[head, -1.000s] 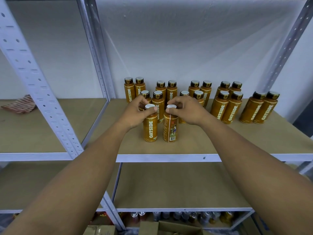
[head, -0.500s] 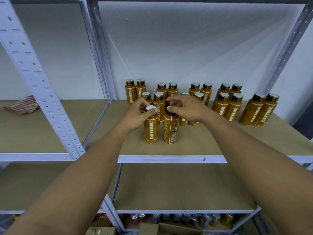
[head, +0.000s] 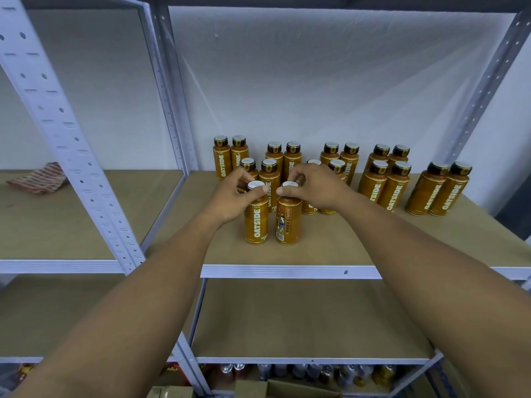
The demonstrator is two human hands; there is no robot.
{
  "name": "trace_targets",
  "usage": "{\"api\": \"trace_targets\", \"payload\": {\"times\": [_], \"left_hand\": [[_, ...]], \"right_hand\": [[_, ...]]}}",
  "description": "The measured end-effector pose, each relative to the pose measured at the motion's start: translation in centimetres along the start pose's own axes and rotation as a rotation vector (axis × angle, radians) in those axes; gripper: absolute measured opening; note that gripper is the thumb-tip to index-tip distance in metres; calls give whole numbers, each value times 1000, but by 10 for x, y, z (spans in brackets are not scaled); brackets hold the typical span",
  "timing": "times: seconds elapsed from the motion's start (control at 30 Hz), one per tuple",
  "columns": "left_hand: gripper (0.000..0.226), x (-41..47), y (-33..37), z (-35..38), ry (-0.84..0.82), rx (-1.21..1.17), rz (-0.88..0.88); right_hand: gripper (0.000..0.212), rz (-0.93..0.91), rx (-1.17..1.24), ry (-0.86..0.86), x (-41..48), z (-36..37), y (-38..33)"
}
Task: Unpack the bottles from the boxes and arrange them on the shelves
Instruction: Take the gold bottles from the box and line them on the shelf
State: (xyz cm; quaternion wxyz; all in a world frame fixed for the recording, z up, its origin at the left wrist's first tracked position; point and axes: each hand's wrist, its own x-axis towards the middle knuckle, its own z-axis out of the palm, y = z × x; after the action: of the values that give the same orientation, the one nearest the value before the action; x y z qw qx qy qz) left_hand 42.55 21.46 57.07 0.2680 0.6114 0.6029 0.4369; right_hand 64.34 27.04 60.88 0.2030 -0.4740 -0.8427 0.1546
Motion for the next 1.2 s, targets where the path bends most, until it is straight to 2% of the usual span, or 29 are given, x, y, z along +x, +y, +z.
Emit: {"api": "trace_targets", "payload": {"times": [0.23,0.43,0.6,0.83,0.97,1.2], "left_hand": [[37,-2,1,-1,-9,-7,0],[25,-6,4,-6,-91,-47,-3],[23,-7,2,-6,-114,-59,17],[25,-9,0,-3,-102,-98,13],[27,-11,1,-4,-103,-113,1],[30,-12,1,-4,-102,-114,-6]], "right_hand": [[61,22,56,-23,-9,-2,-1],[46,27,201,-165,-9,-22,-6],[41,9,152,-246,-5,-19,-3],[35,-22,179,-190,-5,-10,3],[30,-24,183,-104,-8,-1,5],[41,30,212,27,-7,13,7]]}}
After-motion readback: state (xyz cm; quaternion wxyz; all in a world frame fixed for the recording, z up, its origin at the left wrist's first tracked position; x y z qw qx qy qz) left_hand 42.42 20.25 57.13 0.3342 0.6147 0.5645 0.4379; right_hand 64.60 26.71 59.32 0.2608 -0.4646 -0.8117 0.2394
